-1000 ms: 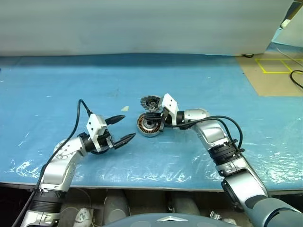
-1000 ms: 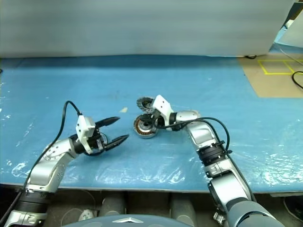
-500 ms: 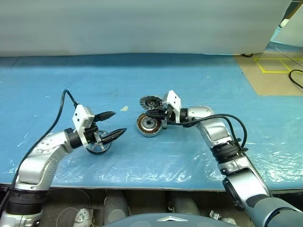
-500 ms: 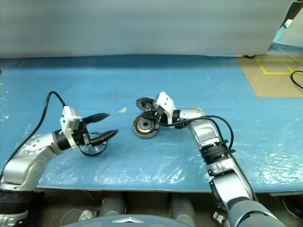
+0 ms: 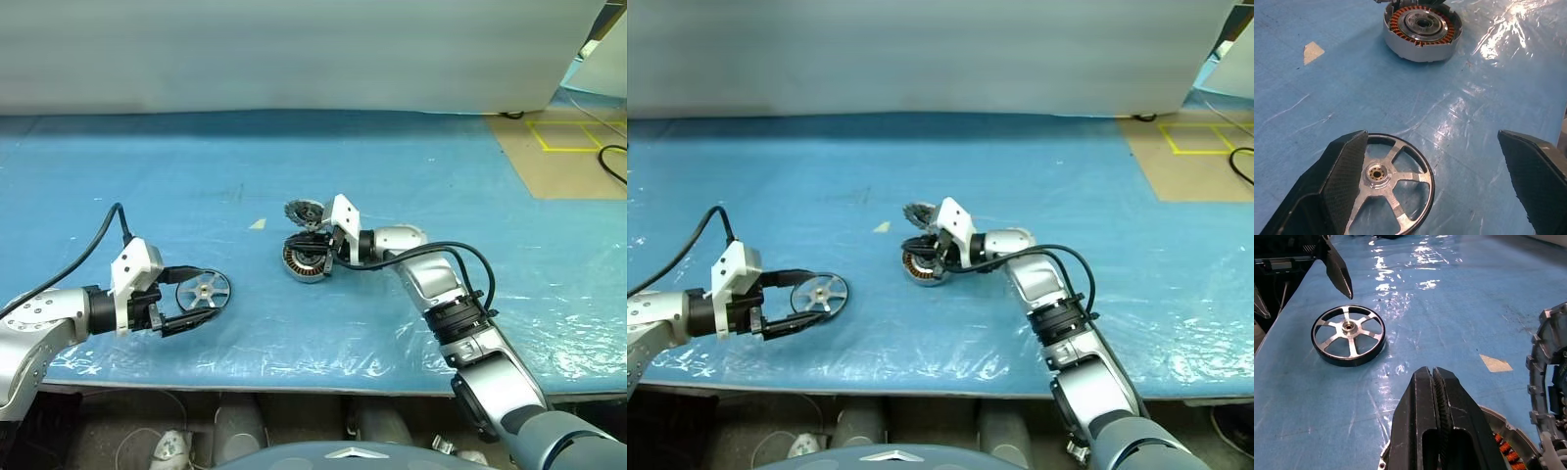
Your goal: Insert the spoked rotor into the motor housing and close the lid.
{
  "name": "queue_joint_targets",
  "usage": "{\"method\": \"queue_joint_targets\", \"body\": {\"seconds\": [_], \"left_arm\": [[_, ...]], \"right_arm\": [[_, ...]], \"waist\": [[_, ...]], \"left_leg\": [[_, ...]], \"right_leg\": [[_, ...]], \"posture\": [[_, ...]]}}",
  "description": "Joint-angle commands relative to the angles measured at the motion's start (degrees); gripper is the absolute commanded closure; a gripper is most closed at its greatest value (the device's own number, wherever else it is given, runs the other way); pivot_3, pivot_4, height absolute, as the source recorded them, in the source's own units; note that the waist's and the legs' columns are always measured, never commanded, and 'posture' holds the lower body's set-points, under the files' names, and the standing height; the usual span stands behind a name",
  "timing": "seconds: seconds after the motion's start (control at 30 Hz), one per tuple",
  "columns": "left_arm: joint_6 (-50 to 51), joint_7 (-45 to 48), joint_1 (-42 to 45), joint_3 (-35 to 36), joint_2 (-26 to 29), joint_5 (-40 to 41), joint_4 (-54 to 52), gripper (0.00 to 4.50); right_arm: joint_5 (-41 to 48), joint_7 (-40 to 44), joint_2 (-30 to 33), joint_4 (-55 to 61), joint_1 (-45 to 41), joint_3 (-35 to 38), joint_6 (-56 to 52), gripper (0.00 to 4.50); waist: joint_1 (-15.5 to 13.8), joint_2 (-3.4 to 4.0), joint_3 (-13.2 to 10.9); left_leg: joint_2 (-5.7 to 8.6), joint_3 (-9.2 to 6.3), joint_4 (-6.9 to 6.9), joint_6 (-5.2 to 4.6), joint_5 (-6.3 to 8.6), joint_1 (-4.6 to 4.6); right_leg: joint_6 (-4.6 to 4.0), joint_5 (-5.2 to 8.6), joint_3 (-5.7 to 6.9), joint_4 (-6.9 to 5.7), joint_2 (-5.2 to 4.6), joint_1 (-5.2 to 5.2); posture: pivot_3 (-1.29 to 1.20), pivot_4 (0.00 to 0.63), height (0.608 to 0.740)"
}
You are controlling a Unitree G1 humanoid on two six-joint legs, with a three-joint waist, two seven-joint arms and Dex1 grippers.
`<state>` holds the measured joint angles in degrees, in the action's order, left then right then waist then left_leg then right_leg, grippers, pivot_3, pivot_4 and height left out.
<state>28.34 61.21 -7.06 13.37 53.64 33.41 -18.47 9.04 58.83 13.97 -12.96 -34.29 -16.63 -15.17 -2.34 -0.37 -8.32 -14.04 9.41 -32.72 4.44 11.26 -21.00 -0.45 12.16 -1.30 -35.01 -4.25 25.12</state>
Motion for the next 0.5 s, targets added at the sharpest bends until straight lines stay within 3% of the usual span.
{"method": "queue_joint_targets", "body": {"seconds": [0.03,0.1,0.3,0.5], "left_arm": [[-2.29,2.16,1.76,1.31,2.03,-1.79,2.07,0.39],[-2.68,3.74,4.34,0.11,3.41,-2.69,3.84,0.85],[-3.44,10.46,6.92,-1.16,7.30,-4.24,8.80,0.85],[-5.45,11.77,9.46,-4.78,6.94,-7.63,11.17,0.85]], "right_arm": [[0.34,-0.70,-1.10,1.60,0.83,-0.50,0.99,4.50],[0.86,-1.04,-1.31,2.49,1.28,-0.16,0.50,4.50],[1.27,-2.49,-2.50,5.82,3.67,-1.07,-1.32,4.50],[2.00,-2.75,-2.28,7.81,3.75,-0.33,-2.95,4.50]], "waist": [[-0.02,0.00,0.00],[-0.03,-0.04,-0.03],[-0.04,-0.11,-0.03],[-0.10,-0.11,-0.03]], "left_leg": [[0.00,0.00,0.00,0.00,0.00,0.01],[0.01,0.00,0.01,0.00,0.00,0.00],[-0.03,0.01,0.07,0.02,-0.01,0.02],[0.05,0.02,0.07,0.02,-0.01,0.02]], "right_leg": [[0.00,0.00,-0.01,0.00,0.00,0.00],[0.00,0.00,0.00,0.00,0.00,0.00],[0.00,0.00,0.00,0.01,0.01,0.01],[0.01,0.00,0.00,0.00,-0.01,-0.01]], "posture": [[0.00,0.150,0.740],[0.00,0.150,0.740],[0.00,0.150,0.740],[0.00,0.150,0.740]]}}
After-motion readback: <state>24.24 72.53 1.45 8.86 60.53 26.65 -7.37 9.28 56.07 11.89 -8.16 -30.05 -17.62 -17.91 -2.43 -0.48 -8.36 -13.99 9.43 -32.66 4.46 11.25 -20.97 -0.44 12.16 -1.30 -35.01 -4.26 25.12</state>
